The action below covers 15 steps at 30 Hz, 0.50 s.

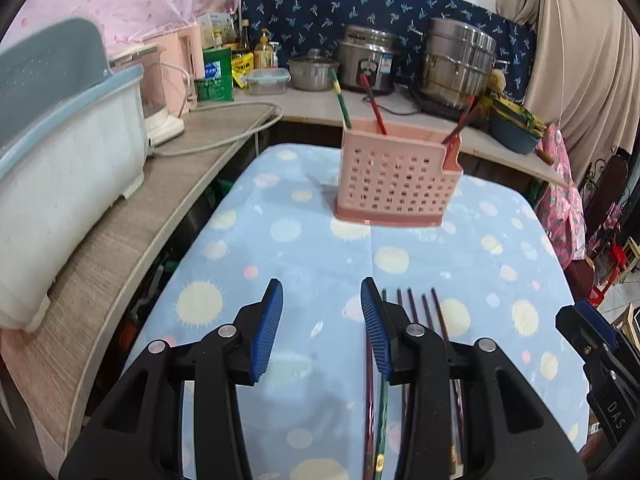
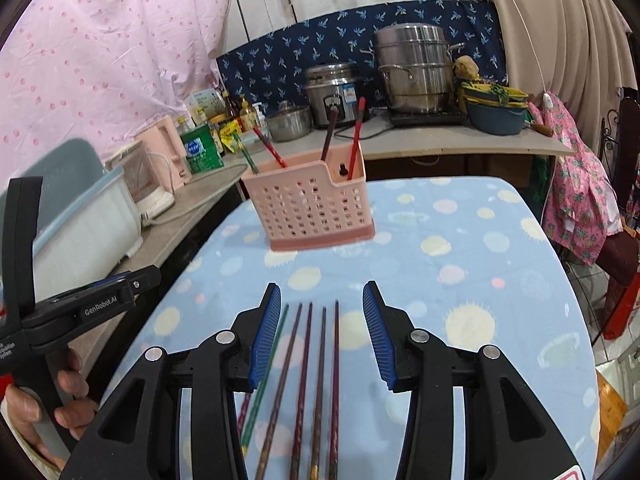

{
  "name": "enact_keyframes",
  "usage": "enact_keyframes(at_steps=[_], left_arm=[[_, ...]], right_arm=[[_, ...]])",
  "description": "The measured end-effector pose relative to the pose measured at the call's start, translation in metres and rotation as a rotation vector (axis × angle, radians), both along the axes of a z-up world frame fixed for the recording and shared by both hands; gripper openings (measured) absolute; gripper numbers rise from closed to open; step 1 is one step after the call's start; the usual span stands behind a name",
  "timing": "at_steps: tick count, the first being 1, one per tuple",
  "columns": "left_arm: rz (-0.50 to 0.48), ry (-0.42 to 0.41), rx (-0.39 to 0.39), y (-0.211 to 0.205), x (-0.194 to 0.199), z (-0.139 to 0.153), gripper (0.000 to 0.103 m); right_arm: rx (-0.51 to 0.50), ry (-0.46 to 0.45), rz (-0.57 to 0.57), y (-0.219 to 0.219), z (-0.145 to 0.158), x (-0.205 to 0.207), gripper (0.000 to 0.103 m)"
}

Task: Organize utensils
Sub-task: 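Move both tools back toward the remaining chopsticks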

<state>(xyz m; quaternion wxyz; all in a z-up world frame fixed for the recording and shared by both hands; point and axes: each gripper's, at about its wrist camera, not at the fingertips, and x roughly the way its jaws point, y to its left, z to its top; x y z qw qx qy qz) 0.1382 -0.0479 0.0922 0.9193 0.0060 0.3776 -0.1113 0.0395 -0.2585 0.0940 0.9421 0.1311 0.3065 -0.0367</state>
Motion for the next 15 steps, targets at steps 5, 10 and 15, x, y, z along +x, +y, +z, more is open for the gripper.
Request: enact_keyframes(at_steps=[5,10,15], left_arm=[[-0.007,0.052,0.012,0.005,-0.013,-0.023,0.039],[-0.010,0.089,0.030,0.011,-0.025,-0.043,0.039],[-0.010,0.131,0.046,0.017,-0.035,-0.063,0.039]], right_arm=[[-0.006,0.045,0.002,0.006,-0.020,-0.016,0.042],[-0.031,0.086,0.009,0.014,-0.038,-0.029,0.042],[-0.043,0.131,0.015,0.021,-0.060,-0.040,0.042]])
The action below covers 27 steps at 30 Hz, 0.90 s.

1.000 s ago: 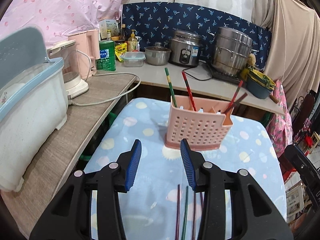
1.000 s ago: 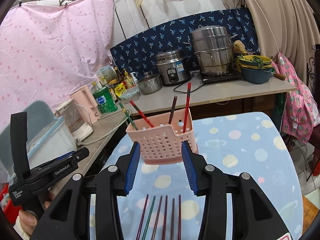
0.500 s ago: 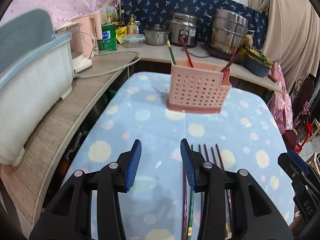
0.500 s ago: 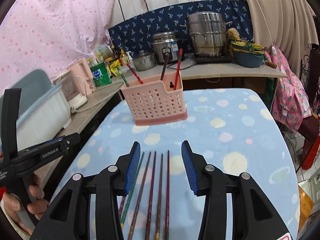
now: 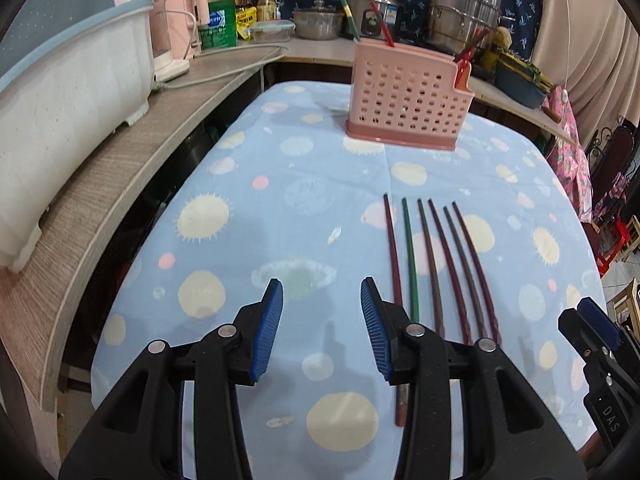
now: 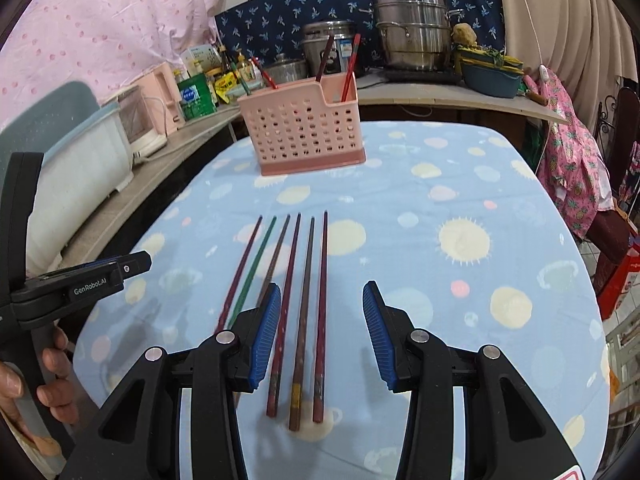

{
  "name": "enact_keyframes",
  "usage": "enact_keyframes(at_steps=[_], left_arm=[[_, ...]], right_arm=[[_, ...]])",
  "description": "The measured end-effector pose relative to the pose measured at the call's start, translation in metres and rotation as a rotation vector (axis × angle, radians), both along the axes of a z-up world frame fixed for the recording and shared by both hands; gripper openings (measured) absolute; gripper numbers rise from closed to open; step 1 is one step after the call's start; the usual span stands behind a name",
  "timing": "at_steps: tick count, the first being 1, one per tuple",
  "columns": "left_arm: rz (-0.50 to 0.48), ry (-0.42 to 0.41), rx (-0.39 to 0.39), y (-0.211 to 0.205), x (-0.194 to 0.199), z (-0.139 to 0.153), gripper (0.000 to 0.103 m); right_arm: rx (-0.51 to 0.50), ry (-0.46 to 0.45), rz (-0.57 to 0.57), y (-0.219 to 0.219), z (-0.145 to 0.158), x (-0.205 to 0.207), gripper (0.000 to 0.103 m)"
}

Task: Organize utensils
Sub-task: 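Move both tools back toward the remaining chopsticks, then grasp a dark-red chopstick with the right tool while the left tool grasps another dark-red chopstick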

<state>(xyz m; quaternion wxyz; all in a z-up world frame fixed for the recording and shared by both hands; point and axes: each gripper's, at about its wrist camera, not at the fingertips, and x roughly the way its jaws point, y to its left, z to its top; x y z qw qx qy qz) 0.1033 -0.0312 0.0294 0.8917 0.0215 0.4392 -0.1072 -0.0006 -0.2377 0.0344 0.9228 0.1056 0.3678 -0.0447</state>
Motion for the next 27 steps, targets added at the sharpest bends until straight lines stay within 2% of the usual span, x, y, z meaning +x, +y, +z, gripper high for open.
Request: enact_keyframes(at_steps=[14,16,23,27], left_arm=[[-0.021,0.081,0.019,0.002,-0.016,-0.037,0.041],[-0.024,0.090,0.020,0.001,-0.017,-0.041,0.042],[-0.028,0.099,0.018,0.001,-0.020,-0.045,0.050],[-0.030,0.103,0.014,0.001,-0.019,-0.046,0.051]], right_arm=[[0.010,0.102,-0.003,0.004,-0.045,-0.010,0.041],[0.005,0.109,0.004,0.006,-0.048,-0.010,0.038],[0.002,0.142,0.021,0.012,-0.059,-0.007,0.014],[0.001,0.146,0.030,0.015,-0.061,-0.006,0.013]])
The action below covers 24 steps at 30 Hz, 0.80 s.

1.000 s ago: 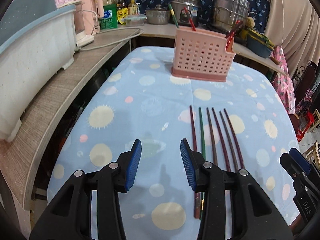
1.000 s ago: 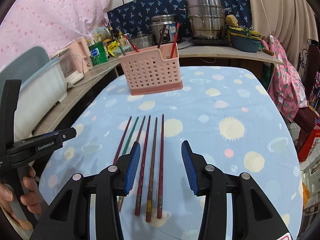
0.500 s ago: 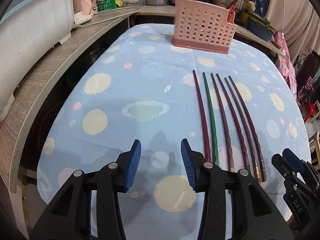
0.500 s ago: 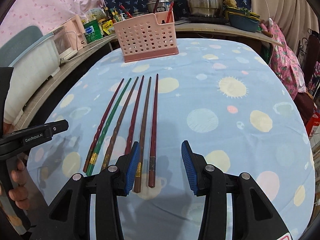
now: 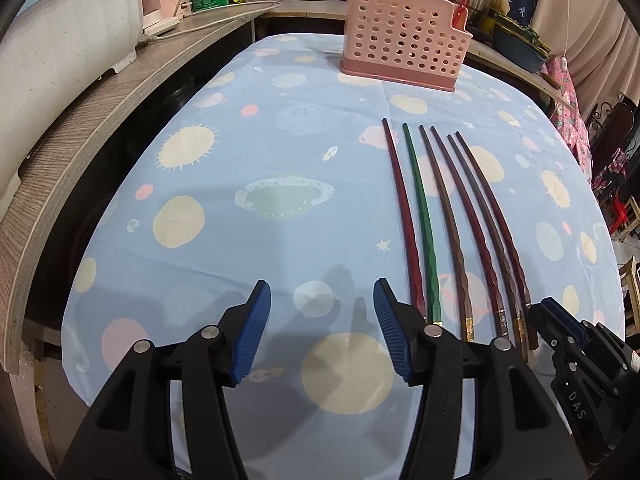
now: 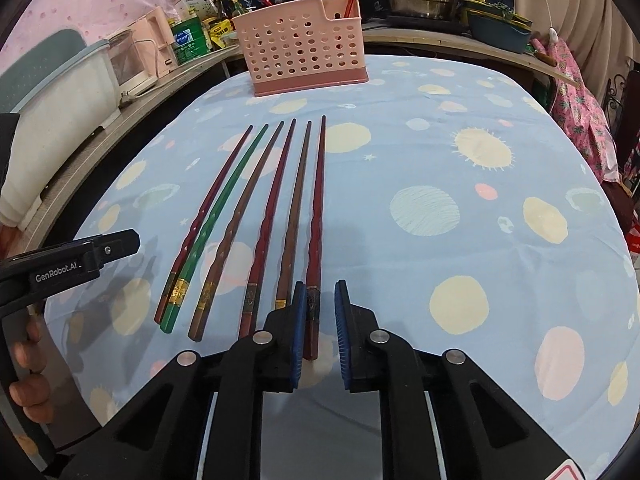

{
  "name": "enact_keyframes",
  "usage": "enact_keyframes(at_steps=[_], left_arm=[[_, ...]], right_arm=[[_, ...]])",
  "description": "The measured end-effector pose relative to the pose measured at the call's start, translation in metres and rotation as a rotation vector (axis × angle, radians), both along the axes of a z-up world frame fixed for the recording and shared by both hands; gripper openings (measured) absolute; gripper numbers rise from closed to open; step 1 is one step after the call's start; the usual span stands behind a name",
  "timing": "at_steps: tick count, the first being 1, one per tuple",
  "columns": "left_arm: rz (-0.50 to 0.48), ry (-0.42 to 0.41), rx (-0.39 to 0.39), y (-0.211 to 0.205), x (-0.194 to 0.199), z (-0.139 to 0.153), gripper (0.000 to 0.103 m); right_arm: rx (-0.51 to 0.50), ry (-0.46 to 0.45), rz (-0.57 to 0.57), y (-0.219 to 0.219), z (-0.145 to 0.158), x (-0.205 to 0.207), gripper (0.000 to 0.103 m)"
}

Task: Organize utensils
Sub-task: 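Grasp a dark-red chopstick with the right tool while the left tool grasps another dark-red chopstick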

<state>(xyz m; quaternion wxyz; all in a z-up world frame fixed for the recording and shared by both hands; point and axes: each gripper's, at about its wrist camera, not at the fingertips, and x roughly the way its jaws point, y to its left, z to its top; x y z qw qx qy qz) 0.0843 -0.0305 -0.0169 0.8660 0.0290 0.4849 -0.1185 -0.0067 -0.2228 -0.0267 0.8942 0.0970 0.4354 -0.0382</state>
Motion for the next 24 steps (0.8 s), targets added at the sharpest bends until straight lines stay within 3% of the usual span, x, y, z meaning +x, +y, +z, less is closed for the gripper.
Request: enact_keyframes(at_steps=[9,24], left_arm=[[-0.009,0.020,-0.004,-0.003,-0.001,-0.005,0.051],[-0.088,0.049,-0.015,-0.031,-0.010,-0.015,0.051]], right_arm=[[-0.018,0.007,0.000,0.000,-0.005,0.000,0.007],[-0.004,0.001,-0.018,-0.009,-0.005,-0.001,0.007]])
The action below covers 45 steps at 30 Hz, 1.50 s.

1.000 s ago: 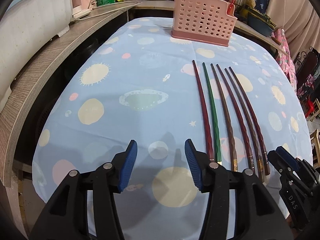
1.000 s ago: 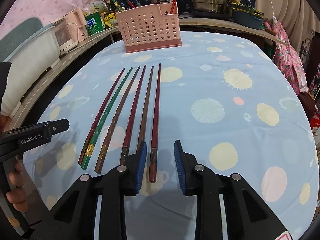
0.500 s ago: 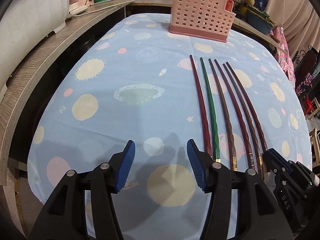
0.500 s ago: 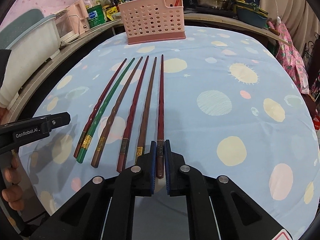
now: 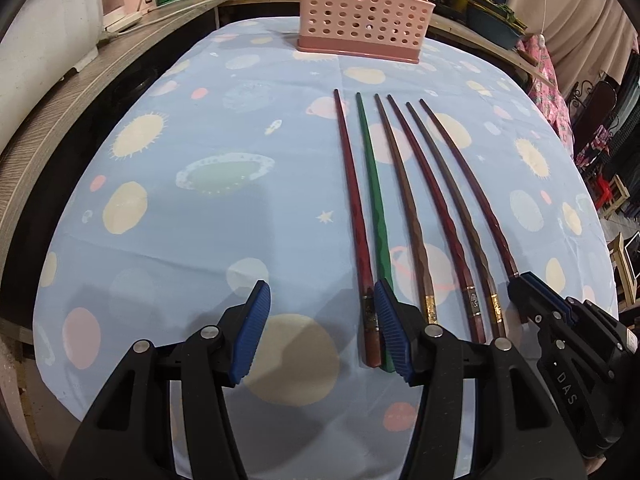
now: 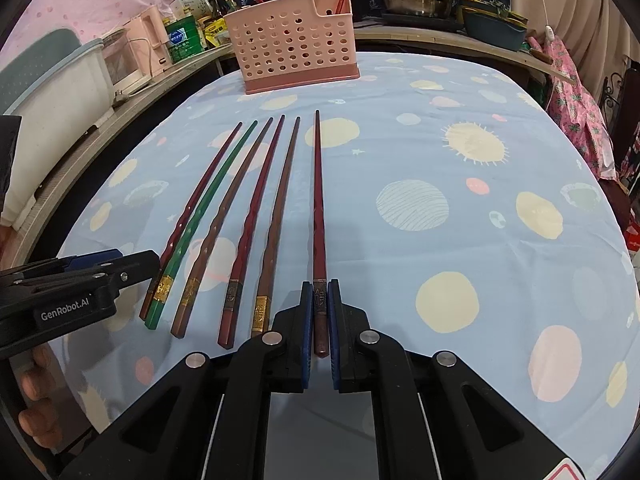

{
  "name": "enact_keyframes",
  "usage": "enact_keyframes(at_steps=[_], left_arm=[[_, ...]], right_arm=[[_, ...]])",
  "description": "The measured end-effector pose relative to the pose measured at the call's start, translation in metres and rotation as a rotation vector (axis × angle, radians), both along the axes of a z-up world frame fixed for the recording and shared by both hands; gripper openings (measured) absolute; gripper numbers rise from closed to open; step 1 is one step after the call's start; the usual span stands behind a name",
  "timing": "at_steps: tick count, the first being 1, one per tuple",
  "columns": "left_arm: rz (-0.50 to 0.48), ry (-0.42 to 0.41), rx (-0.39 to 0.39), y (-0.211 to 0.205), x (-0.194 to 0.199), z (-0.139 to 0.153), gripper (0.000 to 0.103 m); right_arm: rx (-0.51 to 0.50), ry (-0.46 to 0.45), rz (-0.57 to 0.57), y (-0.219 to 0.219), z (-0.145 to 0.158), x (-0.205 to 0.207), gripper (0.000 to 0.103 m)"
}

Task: Organize utensils
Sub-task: 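Grasp a dark-red chopstick with the right tool while the left tool grasps another dark-red chopstick, then lift both held chopsticks and carry them over the pink basket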

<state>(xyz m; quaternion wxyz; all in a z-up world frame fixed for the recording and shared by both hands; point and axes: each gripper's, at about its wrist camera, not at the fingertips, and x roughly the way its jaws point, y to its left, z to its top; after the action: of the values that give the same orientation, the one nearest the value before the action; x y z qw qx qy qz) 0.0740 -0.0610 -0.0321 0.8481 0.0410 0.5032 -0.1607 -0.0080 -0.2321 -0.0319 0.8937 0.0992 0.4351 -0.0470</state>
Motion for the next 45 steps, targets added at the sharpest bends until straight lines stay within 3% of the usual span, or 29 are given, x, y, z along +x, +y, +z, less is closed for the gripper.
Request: enact_keyframes(at_steps=[15,18,25,35,45], left_arm=[[-0.010,-0.028,0.045,-0.004,-0.003,-0.005,0.047],[0.003,-0.028,0.044,-0.002,-0.003,-0.005,0.042],[0.041,-0.014,0.032,0.013,0.004,-0.004,0.010],[0.074,-0.007,-0.006,0.032,0.008,0.010,0.007],[0.105,-0.084,-0.072,0.050,0.016,0.061,0.007]], right_arm=[[-0.001,-0.001,0.000,0.000,0.000,0.000,0.007],[-0.002,-0.001,0.000,0.000,0.000,-0.001,0.007],[-0.004,0.004,0.002,0.000,0.000,0.000,0.007],[-0.008,-0.026,-0.006,-0.002,0.020,-0.002,0.007],[0.000,-0.143,-0.044,-0.021,0.076,0.004,0.007]])
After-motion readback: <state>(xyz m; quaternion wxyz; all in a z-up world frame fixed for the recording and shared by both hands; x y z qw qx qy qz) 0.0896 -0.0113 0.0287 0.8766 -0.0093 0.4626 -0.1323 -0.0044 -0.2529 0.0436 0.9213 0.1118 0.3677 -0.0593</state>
